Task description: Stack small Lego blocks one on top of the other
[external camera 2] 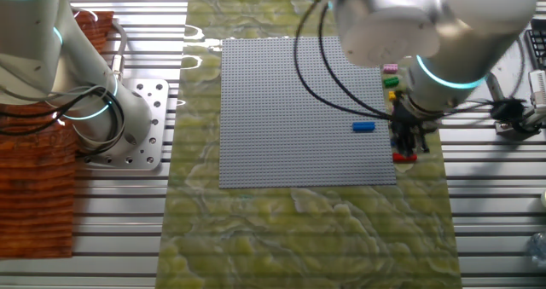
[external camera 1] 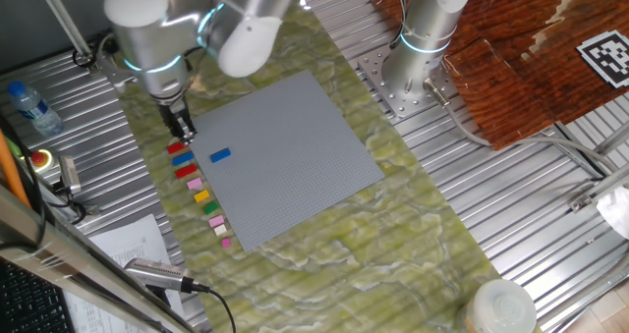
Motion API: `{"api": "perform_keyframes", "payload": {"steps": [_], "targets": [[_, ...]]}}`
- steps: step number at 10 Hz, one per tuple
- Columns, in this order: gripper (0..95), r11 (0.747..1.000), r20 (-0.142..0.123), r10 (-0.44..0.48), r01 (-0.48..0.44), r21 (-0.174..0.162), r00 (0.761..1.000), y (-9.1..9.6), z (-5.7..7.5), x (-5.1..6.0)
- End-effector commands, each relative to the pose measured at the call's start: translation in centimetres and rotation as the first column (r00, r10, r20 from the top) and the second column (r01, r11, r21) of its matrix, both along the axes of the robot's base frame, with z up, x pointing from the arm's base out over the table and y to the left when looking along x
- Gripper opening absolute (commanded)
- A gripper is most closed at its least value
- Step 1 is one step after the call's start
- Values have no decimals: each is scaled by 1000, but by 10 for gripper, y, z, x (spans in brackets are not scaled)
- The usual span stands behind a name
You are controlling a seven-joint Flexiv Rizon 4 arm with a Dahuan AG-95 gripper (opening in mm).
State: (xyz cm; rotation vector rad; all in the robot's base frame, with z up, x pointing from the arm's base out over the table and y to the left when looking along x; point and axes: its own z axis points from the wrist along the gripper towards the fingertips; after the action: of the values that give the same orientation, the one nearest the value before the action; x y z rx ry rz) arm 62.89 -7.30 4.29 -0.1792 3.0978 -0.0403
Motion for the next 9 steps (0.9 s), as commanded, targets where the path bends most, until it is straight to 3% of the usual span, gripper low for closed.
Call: {"api": "perform_keyframes", "payload": {"steps": [1, 3, 9], "targets": [[380, 1000, 17, 12, -12, 3, 1000, -7, 0, 2], [380, 1000, 25, -7, 7, 3, 1000, -5, -6, 13], [380, 1000, 33, -24, 24, 3, 999, -7, -15, 19]]}}
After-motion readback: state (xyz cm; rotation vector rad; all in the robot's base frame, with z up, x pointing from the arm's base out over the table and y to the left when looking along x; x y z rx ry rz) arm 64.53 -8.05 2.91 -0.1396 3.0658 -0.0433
